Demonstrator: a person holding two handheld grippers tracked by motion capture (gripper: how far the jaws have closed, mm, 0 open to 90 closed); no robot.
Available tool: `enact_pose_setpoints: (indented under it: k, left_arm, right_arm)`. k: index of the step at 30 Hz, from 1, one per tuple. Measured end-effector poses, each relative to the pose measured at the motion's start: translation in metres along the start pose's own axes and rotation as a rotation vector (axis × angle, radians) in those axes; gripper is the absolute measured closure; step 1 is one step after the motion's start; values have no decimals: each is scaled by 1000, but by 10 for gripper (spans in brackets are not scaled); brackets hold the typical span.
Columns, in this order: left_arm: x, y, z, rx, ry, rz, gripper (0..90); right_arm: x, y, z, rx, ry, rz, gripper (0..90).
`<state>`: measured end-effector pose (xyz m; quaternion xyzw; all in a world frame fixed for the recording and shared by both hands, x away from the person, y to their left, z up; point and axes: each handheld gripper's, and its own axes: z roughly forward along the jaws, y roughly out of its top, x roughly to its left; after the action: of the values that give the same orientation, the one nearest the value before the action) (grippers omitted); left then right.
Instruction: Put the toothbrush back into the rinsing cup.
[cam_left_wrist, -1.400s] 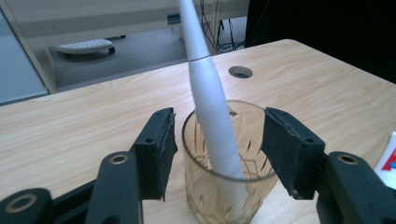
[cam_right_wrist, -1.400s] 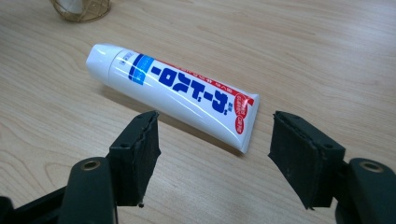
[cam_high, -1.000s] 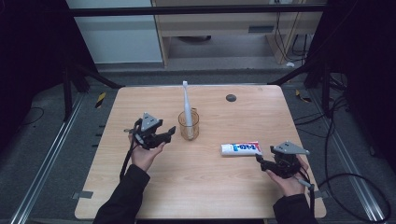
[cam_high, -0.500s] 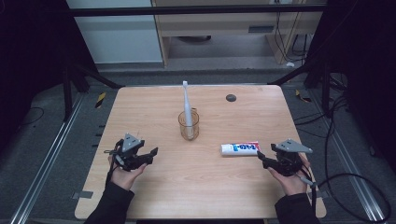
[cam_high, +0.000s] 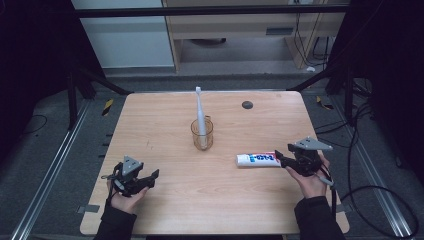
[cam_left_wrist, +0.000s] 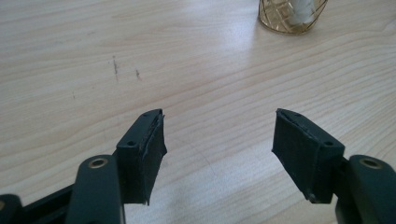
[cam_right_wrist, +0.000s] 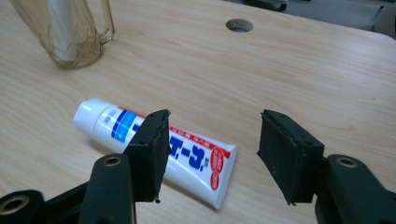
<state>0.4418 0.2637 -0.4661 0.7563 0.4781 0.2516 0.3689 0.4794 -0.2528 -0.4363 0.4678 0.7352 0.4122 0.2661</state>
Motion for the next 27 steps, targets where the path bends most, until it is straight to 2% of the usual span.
enact_pose_setpoints:
  k: [7,12,14,17,22,27]
  left_arm:
    - [6,-6,-2,-1,3,-30,331]
    - [12,-7,-1,15,15,-28,365]
    - [14,-7,0,19,5,-29,370]
    - [16,-8,1,18,4,-21,400]
    - [16,-7,0,1,17,-3,439]
    - [18,-6,-2,-16,32,-6,473]
  right_arm:
    - [-6,7,12,22,-11,5,437]
    - [-7,3,20,89,-9,-14,463]
    - [-9,0,22,94,-13,-22,474]
    - [-12,-2,24,69,-13,0,499]
    - [-14,0,25,31,-21,6,552]
    - [-10,1,36,45,0,8,660]
